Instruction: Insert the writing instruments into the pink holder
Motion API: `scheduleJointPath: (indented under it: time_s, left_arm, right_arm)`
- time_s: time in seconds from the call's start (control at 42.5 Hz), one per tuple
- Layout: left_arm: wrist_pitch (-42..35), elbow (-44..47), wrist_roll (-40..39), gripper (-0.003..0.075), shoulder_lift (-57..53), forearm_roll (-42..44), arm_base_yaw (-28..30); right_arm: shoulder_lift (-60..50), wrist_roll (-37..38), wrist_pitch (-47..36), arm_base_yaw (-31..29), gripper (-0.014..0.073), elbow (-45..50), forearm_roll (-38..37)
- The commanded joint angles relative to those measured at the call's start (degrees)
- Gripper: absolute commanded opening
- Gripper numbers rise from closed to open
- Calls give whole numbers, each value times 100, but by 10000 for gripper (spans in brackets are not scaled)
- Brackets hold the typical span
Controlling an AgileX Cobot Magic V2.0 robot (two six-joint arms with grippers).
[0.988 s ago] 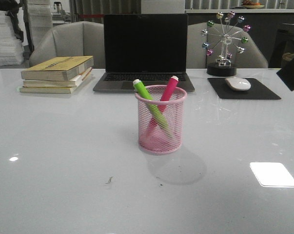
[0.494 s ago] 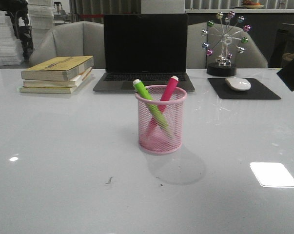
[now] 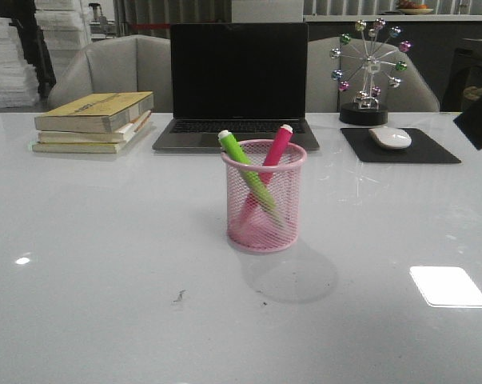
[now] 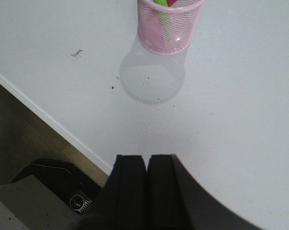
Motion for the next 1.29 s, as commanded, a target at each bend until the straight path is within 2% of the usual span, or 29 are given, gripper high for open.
scheduleJointPath:
  time_s: [0.0, 0.188, 0.447, 1.271]
  left_arm:
    - [-659, 244, -57, 92, -398, -212, 465]
    - [-840, 799, -57, 92, -1086, -302, 936]
    - [-1378, 886, -57, 92, -1119, -289, 934]
    - [-1342, 886, -57, 91, -1109, -289, 934]
  right_arm:
    - [-72, -9, -286, -25, 56, -152, -27]
    - [-72, -9, -286, -25, 56, -152, -27]
    - [-72, -9, -270, -25, 56, -152, -27]
    - [-72, -9, -270, -25, 56, -152, -27]
